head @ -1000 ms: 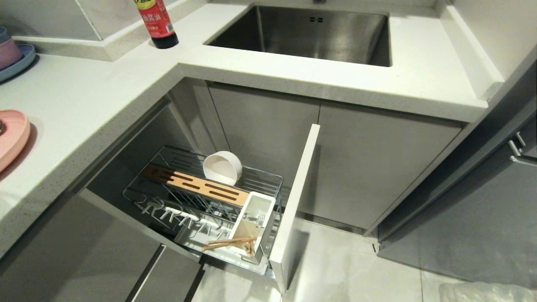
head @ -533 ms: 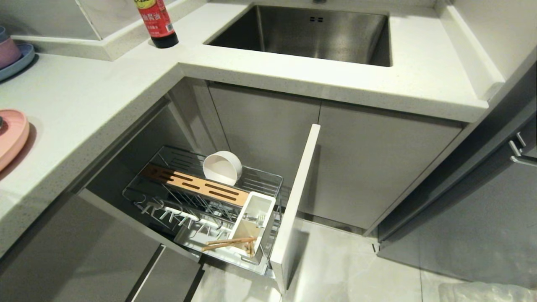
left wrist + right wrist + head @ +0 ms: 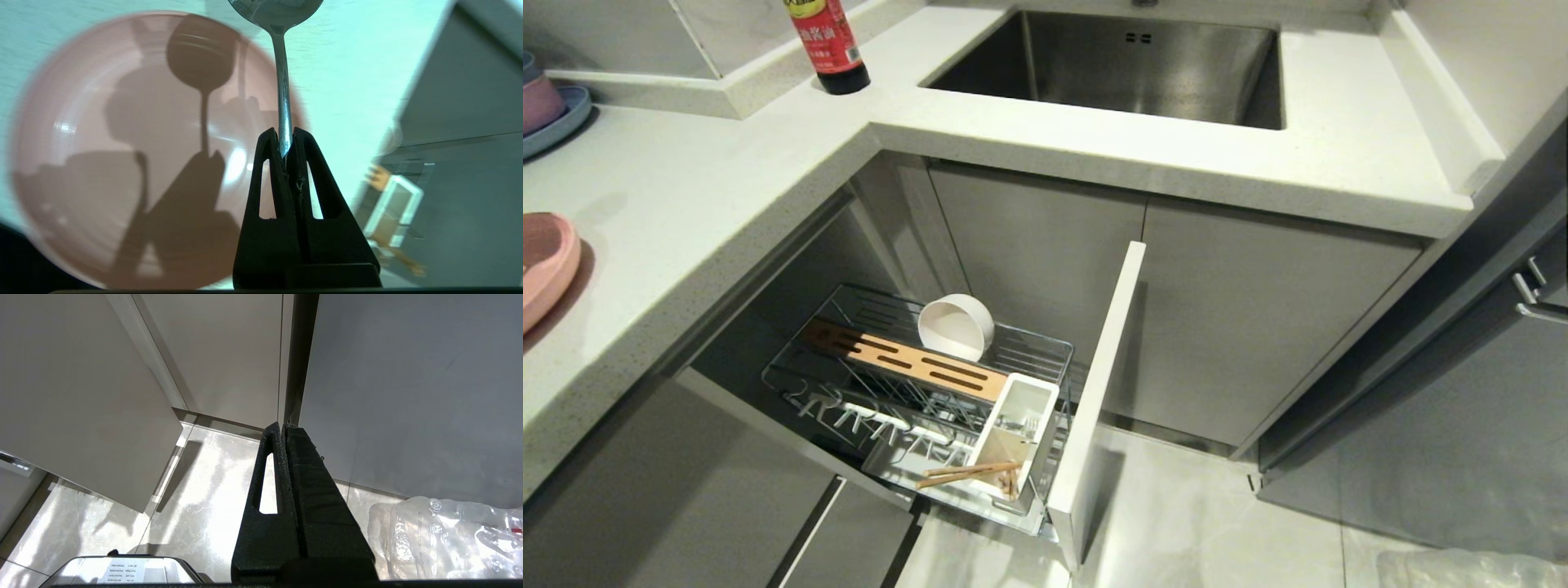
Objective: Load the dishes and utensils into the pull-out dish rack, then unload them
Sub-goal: Pick up the spoon and place it in the cupboard
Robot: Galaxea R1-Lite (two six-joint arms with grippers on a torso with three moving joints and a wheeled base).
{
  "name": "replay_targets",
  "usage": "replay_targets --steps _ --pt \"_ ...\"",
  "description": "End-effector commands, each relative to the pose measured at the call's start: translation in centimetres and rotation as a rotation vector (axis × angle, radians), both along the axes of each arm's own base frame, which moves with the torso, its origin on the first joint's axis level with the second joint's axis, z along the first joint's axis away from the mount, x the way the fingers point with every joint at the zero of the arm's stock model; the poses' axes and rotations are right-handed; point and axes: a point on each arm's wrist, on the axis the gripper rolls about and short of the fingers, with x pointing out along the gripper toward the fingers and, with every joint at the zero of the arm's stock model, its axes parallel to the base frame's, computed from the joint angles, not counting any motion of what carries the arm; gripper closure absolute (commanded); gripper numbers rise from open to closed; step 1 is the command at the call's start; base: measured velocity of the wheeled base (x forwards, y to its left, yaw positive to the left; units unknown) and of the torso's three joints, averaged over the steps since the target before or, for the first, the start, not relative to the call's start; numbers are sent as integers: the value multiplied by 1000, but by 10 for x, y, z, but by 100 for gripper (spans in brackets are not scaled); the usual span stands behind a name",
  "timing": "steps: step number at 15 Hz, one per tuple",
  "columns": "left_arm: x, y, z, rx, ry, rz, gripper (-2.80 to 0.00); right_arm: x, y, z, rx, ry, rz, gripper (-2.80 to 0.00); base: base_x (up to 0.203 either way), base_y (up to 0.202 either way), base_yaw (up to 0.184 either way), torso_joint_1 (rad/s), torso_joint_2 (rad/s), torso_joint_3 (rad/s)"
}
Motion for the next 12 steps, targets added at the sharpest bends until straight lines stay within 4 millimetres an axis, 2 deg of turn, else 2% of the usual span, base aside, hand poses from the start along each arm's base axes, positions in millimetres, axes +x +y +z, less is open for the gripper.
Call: replay_targets --steps 1,8,12 --pt "-10 -25 10 11 -20 -39 0 0 0 0 0 1 1 0 0 0 0 0 0 0" --pt "-18 -97 -5 -136 204 -316 0 0 0 0 0 0 1 0 0 0 0 0 0 0" --pt "-14 -126 -14 -112 364 -471 0 0 0 0 0 -1 0 0 0 0 0 0 0 0"
